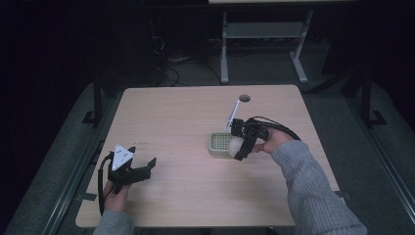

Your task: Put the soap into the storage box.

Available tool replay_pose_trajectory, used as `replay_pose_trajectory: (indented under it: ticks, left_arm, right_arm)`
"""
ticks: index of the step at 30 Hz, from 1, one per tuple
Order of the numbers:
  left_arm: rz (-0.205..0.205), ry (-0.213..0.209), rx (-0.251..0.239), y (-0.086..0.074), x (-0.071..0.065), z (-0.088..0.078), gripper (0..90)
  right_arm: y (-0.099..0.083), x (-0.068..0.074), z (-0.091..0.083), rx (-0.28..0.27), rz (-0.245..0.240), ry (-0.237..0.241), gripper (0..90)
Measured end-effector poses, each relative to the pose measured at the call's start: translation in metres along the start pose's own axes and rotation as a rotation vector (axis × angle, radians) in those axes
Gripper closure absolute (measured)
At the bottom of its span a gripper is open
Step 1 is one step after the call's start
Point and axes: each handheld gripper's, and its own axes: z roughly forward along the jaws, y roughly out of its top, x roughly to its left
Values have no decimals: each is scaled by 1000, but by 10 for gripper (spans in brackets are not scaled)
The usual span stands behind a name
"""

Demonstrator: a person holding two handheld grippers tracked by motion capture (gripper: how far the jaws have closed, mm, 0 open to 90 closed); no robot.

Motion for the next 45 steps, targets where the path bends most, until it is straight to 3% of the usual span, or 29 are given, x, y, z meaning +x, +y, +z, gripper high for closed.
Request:
replay_pose_trajectory:
  ticks: [18, 31, 45]
  left_arm:
    - [-2, -1, -3, 0, 0, 0, 148]
    - [2, 0, 1, 0, 0, 0, 148]
    - [-3, -1, -5, 0, -1, 0, 148]
  right_arm:
    - [25, -15, -6, -2, -13, 0, 234]
    - [41, -25, -3, 11, -15, -1, 234]
    - [45, -35, 9, 24, 0, 5, 234]
